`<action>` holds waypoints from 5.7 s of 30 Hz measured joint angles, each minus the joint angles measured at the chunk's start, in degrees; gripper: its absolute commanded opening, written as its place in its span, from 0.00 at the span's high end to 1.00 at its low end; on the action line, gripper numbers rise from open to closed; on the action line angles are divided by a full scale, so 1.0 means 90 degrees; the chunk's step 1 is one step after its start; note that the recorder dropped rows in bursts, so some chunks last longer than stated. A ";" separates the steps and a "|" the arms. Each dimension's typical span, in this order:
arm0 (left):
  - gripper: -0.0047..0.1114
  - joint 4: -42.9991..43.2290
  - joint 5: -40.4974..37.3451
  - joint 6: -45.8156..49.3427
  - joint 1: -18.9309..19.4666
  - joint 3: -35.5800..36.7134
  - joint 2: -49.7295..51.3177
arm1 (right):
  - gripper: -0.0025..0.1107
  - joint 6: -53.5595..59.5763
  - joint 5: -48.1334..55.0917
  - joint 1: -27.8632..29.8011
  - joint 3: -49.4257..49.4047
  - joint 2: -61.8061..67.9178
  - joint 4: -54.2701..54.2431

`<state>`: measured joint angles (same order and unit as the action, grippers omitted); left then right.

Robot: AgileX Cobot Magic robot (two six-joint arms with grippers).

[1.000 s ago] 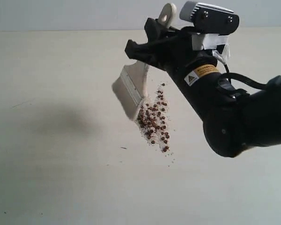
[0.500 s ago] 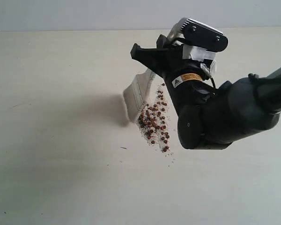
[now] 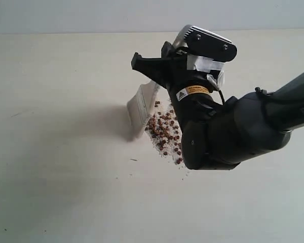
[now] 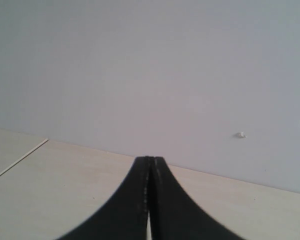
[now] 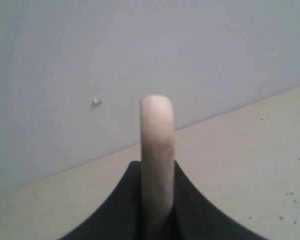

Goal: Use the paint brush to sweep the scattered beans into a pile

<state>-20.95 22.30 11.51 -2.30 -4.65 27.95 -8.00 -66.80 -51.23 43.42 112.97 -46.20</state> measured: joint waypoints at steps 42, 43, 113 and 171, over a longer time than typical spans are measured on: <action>0.96 0.0000 0.0000 0.0000 0.0000 0.0000 0.0000 | 0.98 0.1504 -0.0188 0.0000 0.0035 -0.0252 -0.0384; 0.96 0.0000 0.0000 0.0000 0.0000 0.0000 0.0000 | 0.98 0.1403 -0.0202 0.0000 0.0052 -0.0316 -0.0279; 0.96 0.0000 0.0000 0.0000 0.0000 0.0000 0.0000 | 0.98 -0.3292 0.0008 0.5511 0.3740 0.1112 1.1756; 0.96 0.0000 0.0000 0.0000 0.0000 0.0000 0.0000 | 0.98 -0.8054 -0.0343 0.5783 0.5544 0.2681 1.4523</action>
<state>-20.95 22.30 11.51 -2.30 -4.65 27.95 -80.48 -69.89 0.81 93.32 137.10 84.50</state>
